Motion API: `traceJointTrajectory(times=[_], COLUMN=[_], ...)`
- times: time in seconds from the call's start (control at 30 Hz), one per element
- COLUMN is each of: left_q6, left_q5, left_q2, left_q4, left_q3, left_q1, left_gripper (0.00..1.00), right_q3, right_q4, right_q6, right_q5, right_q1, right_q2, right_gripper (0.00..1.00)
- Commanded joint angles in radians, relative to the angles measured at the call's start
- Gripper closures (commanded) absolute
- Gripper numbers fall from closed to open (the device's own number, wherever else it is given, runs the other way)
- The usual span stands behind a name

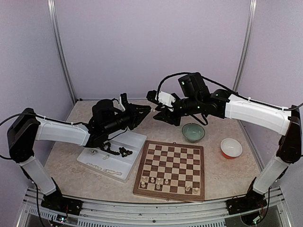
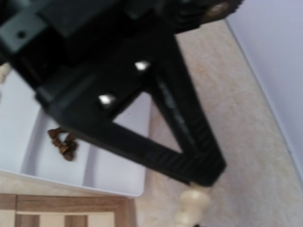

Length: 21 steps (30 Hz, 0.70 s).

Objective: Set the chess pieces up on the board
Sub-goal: Pass from the left arm to the right

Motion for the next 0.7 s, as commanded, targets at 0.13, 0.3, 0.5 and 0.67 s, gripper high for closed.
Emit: traceJointTrajectory(times=[0.13,0.3,0.5,0.67], left_q6=[-0.041,-0.044,-0.052,-0.059], left_q5=[0.047,0.049,0.055,0.063], left_q2=[-0.005,-0.004,0.004,0.018], left_q4=[0.078,0.082,0.092,0.092], left_q3=[0.001,-0.006,-0.003,0.004], left_q1=[0.002,-0.001,-0.003,-0.008], left_gripper=[0.9,0.9,0.9,0.9], right_q3=[0.025,0.029,0.029,0.04], right_q4=[0.061,0.076,0.091,0.103], right_q6=[0.015,0.017,0.02,0.034], right_q5=[0.058,0.068,0.079,0.09], right_q1=[0.002,0.002,0.003,0.002], right_q2=[0.026,0.031,0.038,0.043], right_gripper=[0.67,0.73,0.76,0.75])
